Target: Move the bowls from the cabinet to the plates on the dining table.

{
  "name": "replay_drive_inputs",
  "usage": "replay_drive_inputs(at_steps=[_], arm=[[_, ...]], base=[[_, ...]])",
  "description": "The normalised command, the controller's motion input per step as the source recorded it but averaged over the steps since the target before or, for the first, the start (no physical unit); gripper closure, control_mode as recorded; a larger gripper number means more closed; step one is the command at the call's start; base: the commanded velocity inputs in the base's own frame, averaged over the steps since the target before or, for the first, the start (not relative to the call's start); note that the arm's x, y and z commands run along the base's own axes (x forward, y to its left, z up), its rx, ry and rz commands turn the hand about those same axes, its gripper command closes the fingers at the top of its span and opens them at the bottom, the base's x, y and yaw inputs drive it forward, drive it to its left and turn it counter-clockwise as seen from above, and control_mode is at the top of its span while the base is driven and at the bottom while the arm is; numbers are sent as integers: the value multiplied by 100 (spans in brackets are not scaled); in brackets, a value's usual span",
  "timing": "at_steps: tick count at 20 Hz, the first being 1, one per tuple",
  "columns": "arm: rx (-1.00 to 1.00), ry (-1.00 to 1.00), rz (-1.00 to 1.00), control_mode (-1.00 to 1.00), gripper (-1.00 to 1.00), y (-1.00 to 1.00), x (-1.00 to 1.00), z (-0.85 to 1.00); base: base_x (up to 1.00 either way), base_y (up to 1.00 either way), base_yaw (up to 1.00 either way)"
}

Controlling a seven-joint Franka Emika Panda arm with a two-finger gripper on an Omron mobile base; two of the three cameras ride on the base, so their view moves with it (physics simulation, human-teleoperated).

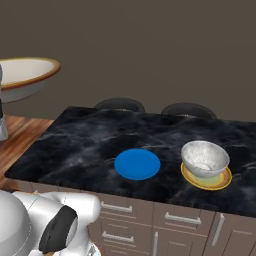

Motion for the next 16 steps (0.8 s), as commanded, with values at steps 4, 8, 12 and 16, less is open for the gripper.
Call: replay_drive_inputs(at_steps=[4,8,12,16], arm=[[0,0,0,100,100,0,0,0],[0,0,0,100,100,0,0,0],[0,0,0,100,100,0,0,0],[0,0,0,100,100,0,0,0]], base=[[62,0,0],[52,0,-2],[40,0,0],[22,-1,4]])
